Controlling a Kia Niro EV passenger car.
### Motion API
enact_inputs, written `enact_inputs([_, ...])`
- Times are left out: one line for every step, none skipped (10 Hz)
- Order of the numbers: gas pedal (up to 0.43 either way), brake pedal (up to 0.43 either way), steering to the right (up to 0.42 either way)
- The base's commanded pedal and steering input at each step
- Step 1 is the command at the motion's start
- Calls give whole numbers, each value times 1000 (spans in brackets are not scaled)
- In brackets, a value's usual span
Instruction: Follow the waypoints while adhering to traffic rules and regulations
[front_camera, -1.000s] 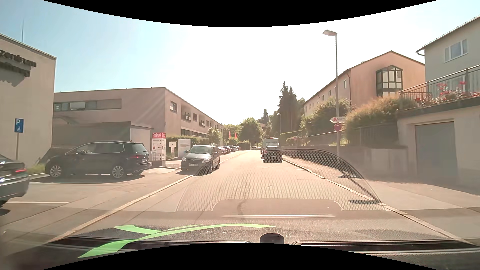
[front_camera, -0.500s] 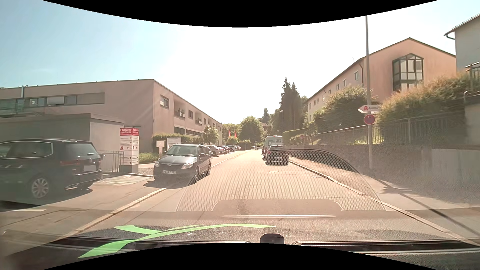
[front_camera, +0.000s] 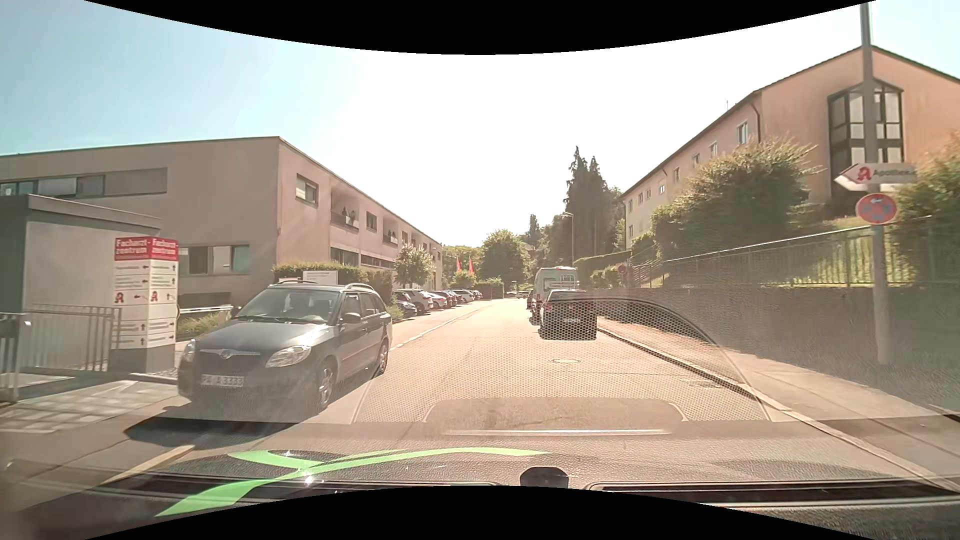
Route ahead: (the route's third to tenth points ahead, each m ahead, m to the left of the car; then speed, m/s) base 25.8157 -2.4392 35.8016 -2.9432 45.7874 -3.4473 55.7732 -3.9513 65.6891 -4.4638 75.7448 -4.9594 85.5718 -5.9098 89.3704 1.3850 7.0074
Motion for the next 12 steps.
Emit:
enact_inputs([87, 0, -13])
enact_inputs([87, 0, -17])
enact_inputs([87, 0, -22])
enact_inputs([87, 0, -24])
enact_inputs([87, 0, -24])
enact_inputs([87, 0, -24])
enact_inputs([87, 0, -26])
enact_inputs([87, 0, -28])
enact_inputs([87, 0, -27])
enact_inputs([87, 0, -25])
enact_inputs([87, 0, -21])
enact_inputs([87, 0, -16])
